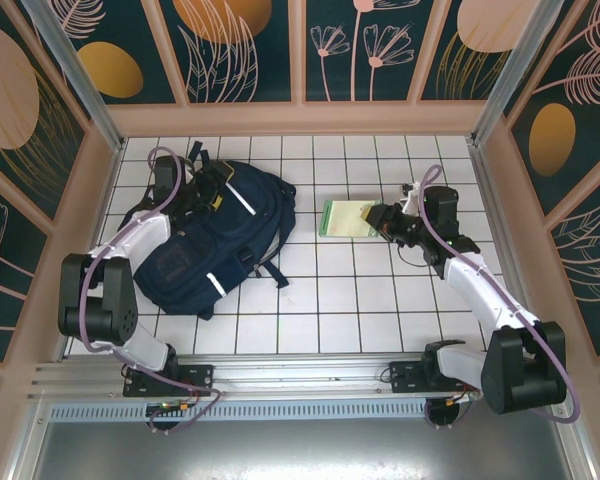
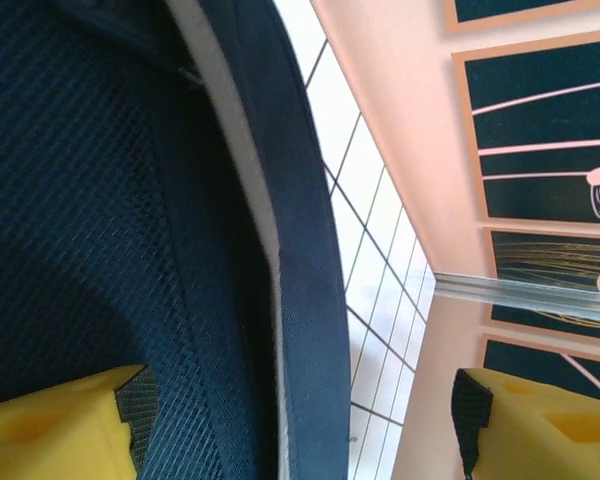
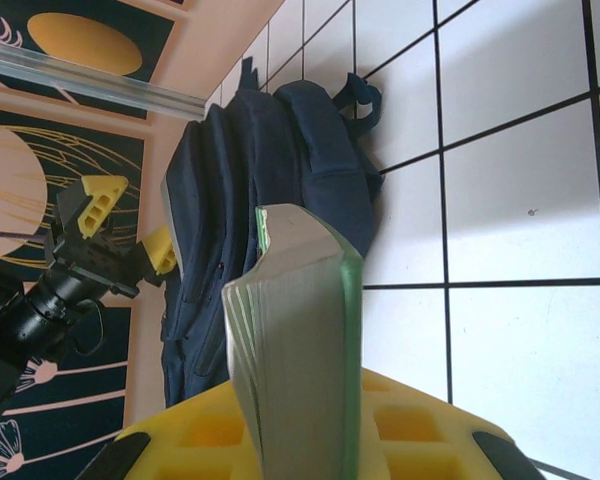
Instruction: Pack the student bag
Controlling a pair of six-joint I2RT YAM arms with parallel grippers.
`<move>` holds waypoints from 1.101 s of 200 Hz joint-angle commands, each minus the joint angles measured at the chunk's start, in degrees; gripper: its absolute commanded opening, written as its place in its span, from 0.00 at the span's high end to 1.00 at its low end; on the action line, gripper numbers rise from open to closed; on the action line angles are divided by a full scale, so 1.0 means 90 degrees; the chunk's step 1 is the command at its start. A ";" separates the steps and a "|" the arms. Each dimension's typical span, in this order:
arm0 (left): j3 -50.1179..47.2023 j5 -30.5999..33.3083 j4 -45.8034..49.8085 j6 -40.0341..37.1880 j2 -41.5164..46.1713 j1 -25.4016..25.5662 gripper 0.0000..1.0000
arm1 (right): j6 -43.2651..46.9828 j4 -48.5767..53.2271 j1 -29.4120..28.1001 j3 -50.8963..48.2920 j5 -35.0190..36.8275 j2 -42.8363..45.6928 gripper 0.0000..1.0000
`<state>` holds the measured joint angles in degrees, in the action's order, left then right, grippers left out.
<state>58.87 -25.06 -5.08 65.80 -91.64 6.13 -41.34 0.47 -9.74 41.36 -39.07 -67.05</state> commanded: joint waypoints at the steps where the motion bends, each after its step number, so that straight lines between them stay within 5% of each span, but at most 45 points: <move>1: 0.0454 -0.0106 -0.0366 -0.0040 -0.0348 -0.0127 0.22 | 0.0142 -0.0234 0.0050 -0.0037 -0.0189 -0.0095 1.00; 50: 0.1196 -0.0395 -0.0600 -0.0074 -0.1270 -0.0309 0.32 | 0.0082 -0.0430 0.0046 -0.0133 -0.0221 -0.0266 1.00; 85: 0.1739 -0.0705 -0.0831 -0.0174 -0.1864 -0.0310 0.70 | 0.0082 -0.0363 0.0045 -0.0094 -0.0119 -0.0278 1.00; 115: 0.2686 -0.0965 0.0129 -0.0920 -0.2354 -0.0239 1.00 | 0.0193 0.0055 0.0047 -0.0033 0.0540 -0.0010 1.00; 187: 0.5570 -0.1034 0.3368 -0.3539 -0.3388 0.1735 1.00 | -0.0108 0.1572 0.0042 0.0050 0.3988 0.1159 1.00; 220: 0.5089 -0.1193 0.3704 -0.4152 -0.2879 0.2403 1.00 | -0.0195 0.2197 0.0050 0.0156 0.4912 0.1553 1.00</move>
<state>106.69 -30.94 24.21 36.14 -122.23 24.01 -41.93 15.70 -9.72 40.73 -4.64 -56.21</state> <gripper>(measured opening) 0.064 0.157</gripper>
